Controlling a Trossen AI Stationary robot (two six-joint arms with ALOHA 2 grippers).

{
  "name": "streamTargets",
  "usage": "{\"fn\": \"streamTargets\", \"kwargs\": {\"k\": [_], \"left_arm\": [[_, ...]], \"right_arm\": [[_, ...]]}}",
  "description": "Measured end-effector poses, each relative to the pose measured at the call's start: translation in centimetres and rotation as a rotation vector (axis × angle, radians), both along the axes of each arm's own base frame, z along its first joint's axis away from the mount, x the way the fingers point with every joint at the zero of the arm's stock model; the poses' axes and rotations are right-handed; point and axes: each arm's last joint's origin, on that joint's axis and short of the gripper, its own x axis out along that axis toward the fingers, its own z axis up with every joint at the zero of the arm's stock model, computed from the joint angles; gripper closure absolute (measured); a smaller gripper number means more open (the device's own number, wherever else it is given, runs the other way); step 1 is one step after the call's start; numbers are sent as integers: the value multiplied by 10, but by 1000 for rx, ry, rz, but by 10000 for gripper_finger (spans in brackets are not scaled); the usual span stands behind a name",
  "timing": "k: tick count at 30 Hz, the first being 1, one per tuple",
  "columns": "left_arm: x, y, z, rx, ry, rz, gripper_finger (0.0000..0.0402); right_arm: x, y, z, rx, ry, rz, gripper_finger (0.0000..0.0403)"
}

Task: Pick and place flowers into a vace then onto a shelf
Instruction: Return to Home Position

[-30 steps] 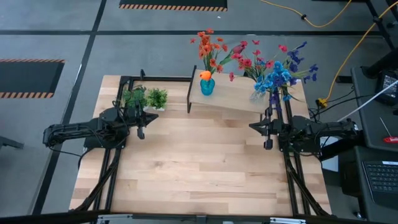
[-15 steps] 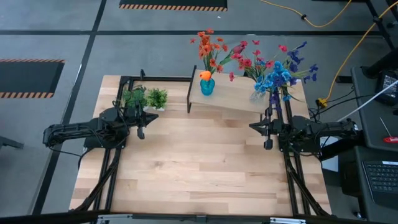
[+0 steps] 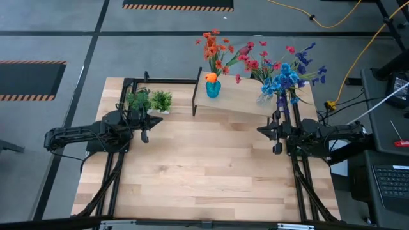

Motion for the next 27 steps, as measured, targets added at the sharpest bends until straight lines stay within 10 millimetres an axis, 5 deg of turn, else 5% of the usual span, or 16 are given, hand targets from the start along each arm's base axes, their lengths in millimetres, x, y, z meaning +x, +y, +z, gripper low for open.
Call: {"fn": "streamTargets", "kwargs": {"k": [11, 27], "left_arm": [[0, 0, 0, 0, 0, -1, 395], [0, 0, 0, 0, 0, 0, 395]], "right_arm": [[0, 4, -3, 27, 37, 198, 379], [0, 4, -3, 51, 38, 198, 379]]}}
